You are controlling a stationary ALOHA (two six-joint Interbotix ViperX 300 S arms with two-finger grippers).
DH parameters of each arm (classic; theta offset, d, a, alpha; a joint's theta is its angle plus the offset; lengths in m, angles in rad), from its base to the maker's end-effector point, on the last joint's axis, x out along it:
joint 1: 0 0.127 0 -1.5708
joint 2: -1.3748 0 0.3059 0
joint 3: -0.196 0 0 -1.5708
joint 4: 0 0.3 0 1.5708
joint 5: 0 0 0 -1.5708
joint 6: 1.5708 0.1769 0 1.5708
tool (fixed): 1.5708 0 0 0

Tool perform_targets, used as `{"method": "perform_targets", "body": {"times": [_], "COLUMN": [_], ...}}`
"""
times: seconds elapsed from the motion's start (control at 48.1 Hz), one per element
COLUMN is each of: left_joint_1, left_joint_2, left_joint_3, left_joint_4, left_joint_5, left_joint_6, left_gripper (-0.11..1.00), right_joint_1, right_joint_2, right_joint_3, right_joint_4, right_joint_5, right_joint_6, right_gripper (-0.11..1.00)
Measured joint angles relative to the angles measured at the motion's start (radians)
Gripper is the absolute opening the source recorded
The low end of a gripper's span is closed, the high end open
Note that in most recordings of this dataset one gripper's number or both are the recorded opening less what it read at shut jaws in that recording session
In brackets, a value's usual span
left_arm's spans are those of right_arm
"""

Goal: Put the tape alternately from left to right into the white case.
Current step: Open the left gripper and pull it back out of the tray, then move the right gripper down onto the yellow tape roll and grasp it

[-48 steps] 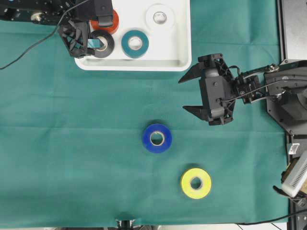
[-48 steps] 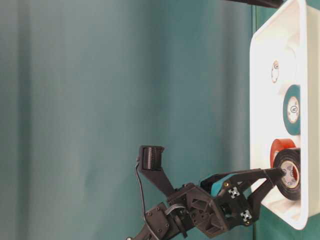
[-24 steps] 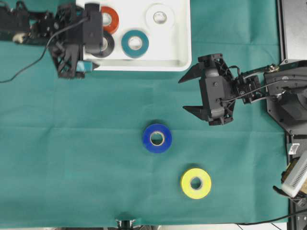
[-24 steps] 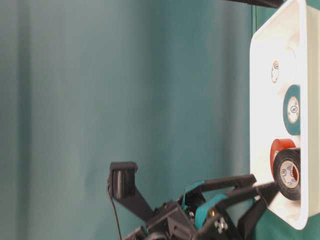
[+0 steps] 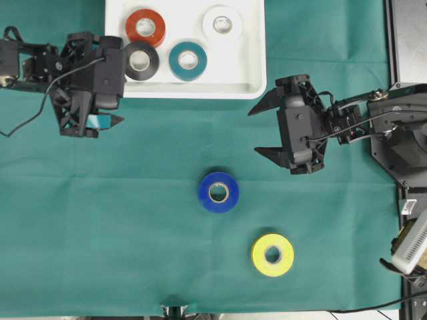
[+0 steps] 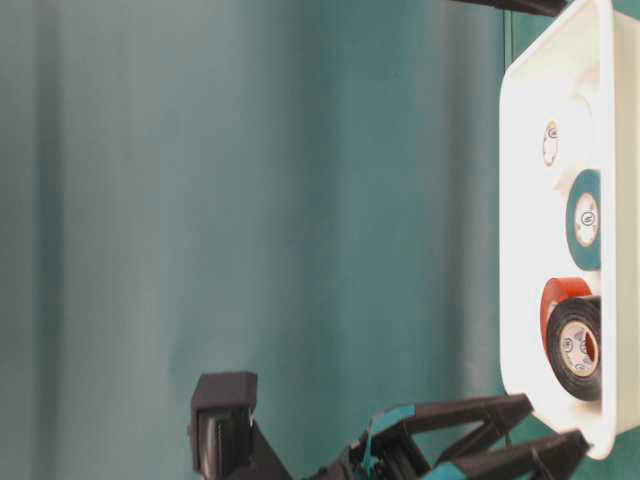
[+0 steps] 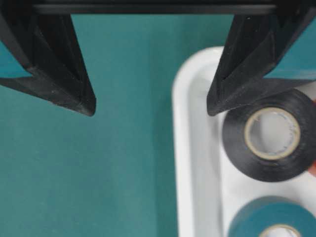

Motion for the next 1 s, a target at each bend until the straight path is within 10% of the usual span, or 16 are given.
{"method": "perform_targets", "body": {"times": [0.998], "left_joint_1": [-0.064], "left_joint_2": [-0.034], "left_joint_3": [0.040], "left_joint_4": [0.000], "left_joint_5": [-0.029], "left_joint_6": [-0.009], "left_gripper": [1.00], "right_joint_1": [0.083], "right_joint_2": [0.000], "right_joint_3": [0.009], "right_joint_4": [0.006], "right_joint_5": [-0.006], "right_joint_6": [0.071], "right_gripper": [0.82]}}
